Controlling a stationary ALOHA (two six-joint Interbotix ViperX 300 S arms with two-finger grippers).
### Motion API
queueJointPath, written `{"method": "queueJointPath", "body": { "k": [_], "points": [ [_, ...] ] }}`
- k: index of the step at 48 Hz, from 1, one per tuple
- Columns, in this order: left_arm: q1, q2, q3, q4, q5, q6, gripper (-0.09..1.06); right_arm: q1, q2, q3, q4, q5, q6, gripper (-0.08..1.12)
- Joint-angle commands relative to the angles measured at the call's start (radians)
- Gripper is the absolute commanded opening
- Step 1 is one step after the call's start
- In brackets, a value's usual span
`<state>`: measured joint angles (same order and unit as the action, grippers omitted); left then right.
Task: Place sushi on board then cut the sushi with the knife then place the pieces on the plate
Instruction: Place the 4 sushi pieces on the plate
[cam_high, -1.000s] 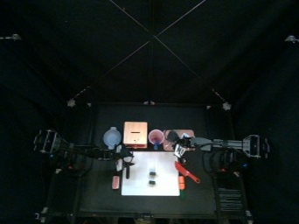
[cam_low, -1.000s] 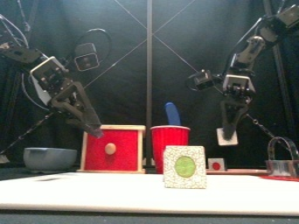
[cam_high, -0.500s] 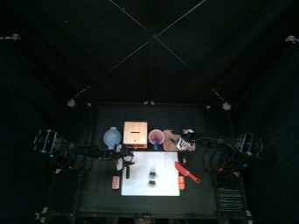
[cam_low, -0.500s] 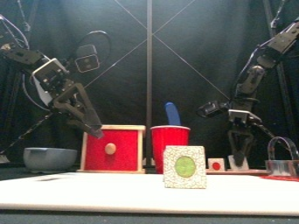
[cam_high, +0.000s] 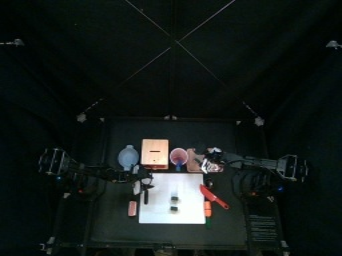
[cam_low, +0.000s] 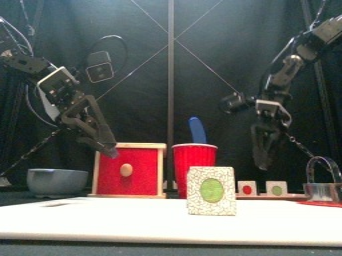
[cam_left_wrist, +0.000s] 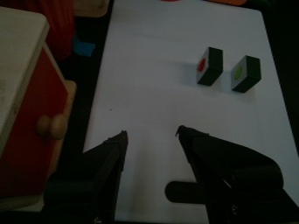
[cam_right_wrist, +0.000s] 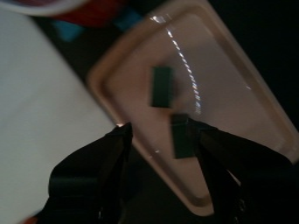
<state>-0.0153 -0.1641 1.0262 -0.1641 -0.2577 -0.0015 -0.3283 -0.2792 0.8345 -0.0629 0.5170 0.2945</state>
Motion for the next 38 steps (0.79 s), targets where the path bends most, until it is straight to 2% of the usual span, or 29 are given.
{"method": "queueJointPath", "body": {
  "k": [1,15,25,38],
  "points": [
    [0.003,-0.005,-0.015,-0.002,-0.003,0.000,0.86,0.110,-0.018,-0.066,0.020,-0.011,0.002,0.86],
    [0.006,-0.005,-0.011,-0.009,-0.003,0.000,0.86,0.370,0.141,-0.184,0.049,-0.196,0.000,0.86],
    [0.008,-0.005,-0.011,-0.009,-0.003,0.003,0.86,0.434,0.241,-0.227,0.107,-0.276,0.000,0.86],
    [0.008,-0.005,-0.009,-0.009,-0.002,0.003,0.86,0.453,0.324,-0.273,0.117,-0.278,-0.002,0.86]
  ]
}}
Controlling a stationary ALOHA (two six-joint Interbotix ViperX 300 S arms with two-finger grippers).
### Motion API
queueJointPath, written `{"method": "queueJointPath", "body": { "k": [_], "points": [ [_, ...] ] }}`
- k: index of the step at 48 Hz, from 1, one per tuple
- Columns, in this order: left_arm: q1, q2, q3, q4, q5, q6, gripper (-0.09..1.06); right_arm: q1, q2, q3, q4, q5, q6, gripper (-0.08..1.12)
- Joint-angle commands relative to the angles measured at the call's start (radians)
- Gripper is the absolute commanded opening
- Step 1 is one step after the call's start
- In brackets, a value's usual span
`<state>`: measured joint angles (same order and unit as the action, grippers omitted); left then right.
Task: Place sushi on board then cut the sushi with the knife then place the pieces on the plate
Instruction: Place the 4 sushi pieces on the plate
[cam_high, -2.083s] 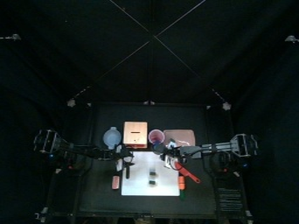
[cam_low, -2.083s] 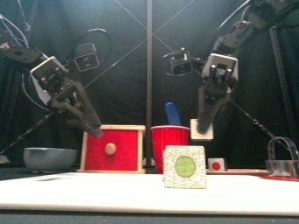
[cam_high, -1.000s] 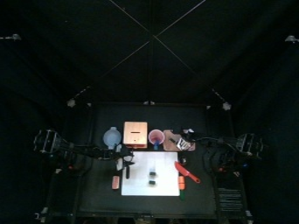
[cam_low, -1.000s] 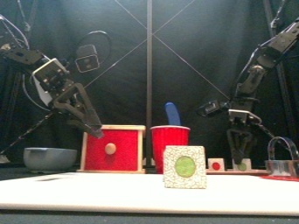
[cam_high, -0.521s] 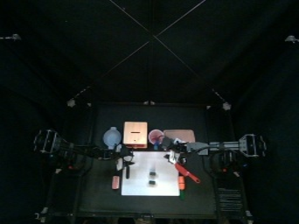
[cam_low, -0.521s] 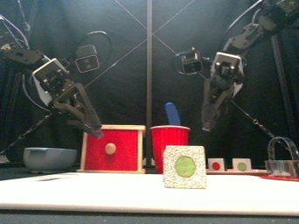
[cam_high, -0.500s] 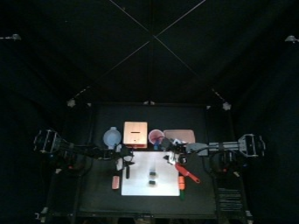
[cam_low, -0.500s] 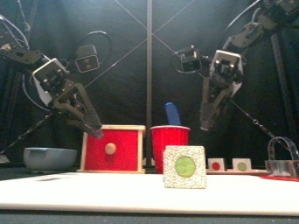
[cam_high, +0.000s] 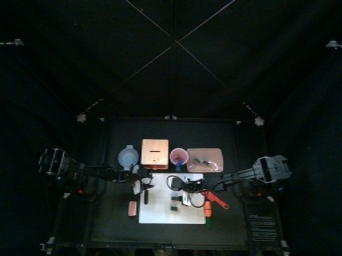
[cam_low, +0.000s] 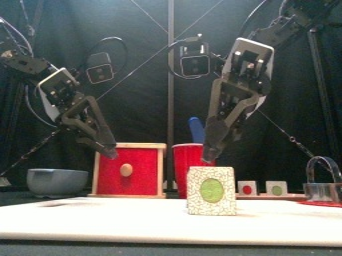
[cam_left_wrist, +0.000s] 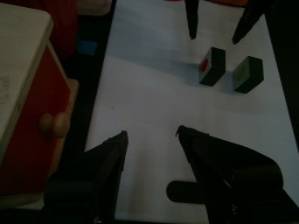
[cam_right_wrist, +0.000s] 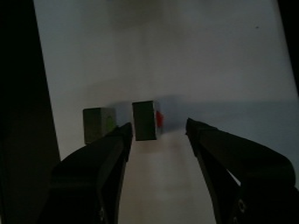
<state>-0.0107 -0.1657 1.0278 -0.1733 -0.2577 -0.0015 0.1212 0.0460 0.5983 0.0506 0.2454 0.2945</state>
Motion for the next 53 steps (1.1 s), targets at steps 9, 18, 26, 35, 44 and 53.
{"method": "queueJointPath", "body": {
  "k": [9,18,26,35,44,53],
  "points": [
    [0.003,-0.003,-0.006,0.000,-0.003,0.003,0.86,0.018,0.055,-0.067,0.000,-0.008,-0.002,0.86],
    [0.003,-0.003,-0.006,0.000,-0.003,0.005,0.86,0.026,0.110,-0.091,-0.006,-0.008,-0.002,0.85],
    [0.003,-0.003,-0.005,0.000,-0.003,0.006,0.86,0.023,0.118,-0.094,-0.006,-0.006,0.000,0.69],
    [0.003,-0.003,-0.003,0.000,-0.003,0.006,0.86,0.003,0.041,-0.060,-0.006,0.048,0.000,0.56],
    [0.003,-0.003,-0.003,0.000,-0.003,0.005,0.86,-0.097,-0.138,0.043,-0.014,0.137,0.002,0.57],
    [0.003,-0.003,-0.002,0.000,-0.003,0.003,0.86,-0.262,-0.322,0.183,-0.018,0.212,0.003,0.57]
  ]
}}
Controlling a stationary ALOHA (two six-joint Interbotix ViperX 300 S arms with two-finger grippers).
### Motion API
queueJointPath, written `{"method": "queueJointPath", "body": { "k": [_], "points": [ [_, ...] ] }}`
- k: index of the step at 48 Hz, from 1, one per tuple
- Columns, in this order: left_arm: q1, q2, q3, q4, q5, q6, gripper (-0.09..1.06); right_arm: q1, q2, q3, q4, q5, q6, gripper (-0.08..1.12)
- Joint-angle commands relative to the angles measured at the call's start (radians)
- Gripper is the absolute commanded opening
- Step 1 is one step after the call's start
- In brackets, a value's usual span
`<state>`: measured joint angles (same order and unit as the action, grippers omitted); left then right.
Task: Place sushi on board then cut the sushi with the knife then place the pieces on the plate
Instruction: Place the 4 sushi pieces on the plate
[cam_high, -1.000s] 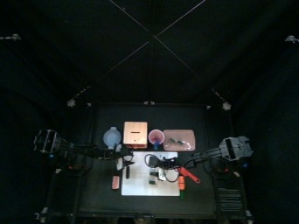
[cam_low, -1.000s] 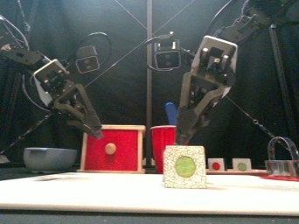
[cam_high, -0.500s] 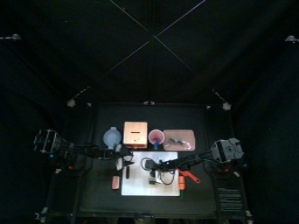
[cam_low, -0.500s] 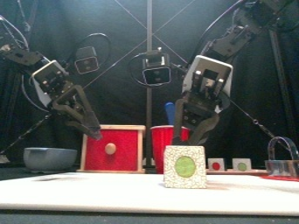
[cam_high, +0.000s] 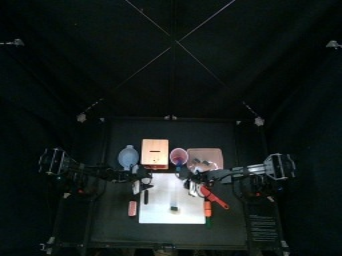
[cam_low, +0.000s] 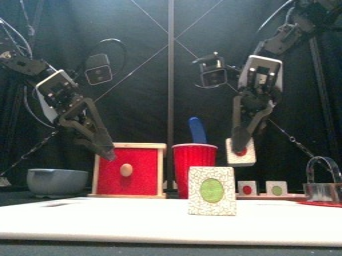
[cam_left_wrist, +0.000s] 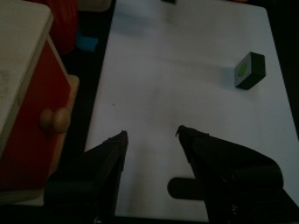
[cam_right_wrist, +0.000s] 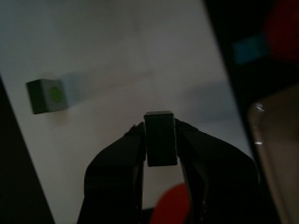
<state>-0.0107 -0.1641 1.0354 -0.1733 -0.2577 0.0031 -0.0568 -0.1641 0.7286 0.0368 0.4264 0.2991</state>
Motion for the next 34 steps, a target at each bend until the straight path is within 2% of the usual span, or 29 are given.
{"method": "queueJointPath", "body": {
  "k": [1,10,17,34],
  "points": [
    [0.003,-0.005,-0.009,0.000,-0.003,-0.002,0.86,-0.104,-0.129,0.066,-0.006,0.035,-0.003,0.57],
    [0.005,-0.003,-0.011,0.000,-0.003,-0.002,0.86,-0.318,-0.235,0.167,-0.043,0.043,-0.003,0.57],
    [0.006,-0.003,-0.012,0.000,-0.003,-0.002,0.86,-0.466,-0.224,0.222,-0.094,0.025,-0.006,0.57],
    [0.014,-0.002,-0.017,0.000,-0.003,-0.002,0.86,-0.574,-0.109,0.247,-0.123,-0.129,-0.003,0.58]
  ]
}}
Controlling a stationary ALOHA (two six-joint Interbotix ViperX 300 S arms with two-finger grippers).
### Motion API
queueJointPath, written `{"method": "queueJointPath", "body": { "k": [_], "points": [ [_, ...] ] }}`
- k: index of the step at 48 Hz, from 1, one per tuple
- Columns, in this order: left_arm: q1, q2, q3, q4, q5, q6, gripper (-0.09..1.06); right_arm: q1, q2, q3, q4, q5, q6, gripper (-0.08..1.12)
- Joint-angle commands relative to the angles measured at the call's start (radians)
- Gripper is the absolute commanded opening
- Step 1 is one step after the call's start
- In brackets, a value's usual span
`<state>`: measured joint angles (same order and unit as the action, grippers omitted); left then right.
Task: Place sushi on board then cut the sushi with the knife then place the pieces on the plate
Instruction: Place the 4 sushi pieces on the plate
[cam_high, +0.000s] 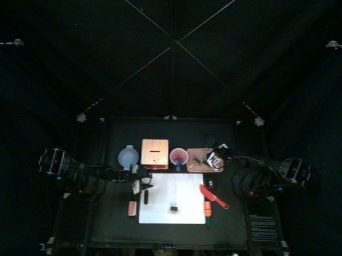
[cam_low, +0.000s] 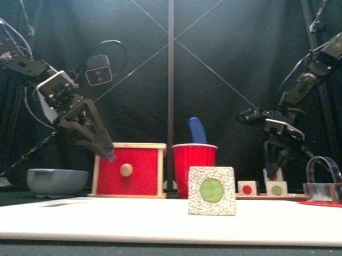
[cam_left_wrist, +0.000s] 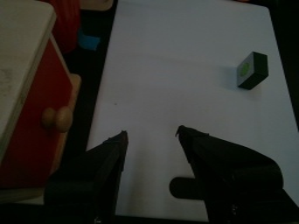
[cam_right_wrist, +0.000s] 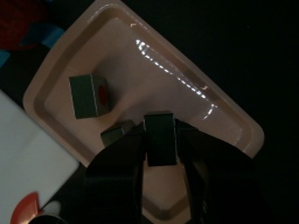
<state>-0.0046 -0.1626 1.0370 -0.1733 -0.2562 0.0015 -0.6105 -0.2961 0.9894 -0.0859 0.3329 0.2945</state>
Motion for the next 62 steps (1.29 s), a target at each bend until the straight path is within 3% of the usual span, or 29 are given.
{"method": "queueJointPath", "body": {
  "k": [1,7,18,29,43,53,62],
  "points": [
    [0.008,-0.003,-0.018,0.000,-0.005,0.000,0.86,-0.021,0.032,-0.015,0.000,-0.038,0.000,0.58],
    [0.008,-0.003,-0.018,0.000,-0.005,-0.002,0.86,-0.025,0.083,-0.026,-0.005,-0.043,0.000,0.60],
    [0.008,-0.003,-0.017,0.000,-0.005,-0.002,0.86,-0.057,0.112,-0.046,-0.018,-0.049,0.000,0.78],
    [0.009,-0.003,-0.017,-0.002,-0.005,-0.003,0.86,-0.038,0.028,-0.086,-0.031,0.018,0.000,0.85],
    [0.009,-0.003,-0.017,-0.009,-0.005,-0.003,0.86,0.345,-0.029,-0.181,0.095,0.048,0.002,0.85],
    [0.009,-0.003,-0.017,-0.021,-0.005,-0.002,0.86,0.611,0.034,-0.259,0.141,-0.017,0.000,0.85],
    [0.009,-0.003,-0.017,-0.021,-0.005,-0.002,0.86,0.746,0.146,-0.321,0.164,-0.067,0.002,0.86]
  ]
}}
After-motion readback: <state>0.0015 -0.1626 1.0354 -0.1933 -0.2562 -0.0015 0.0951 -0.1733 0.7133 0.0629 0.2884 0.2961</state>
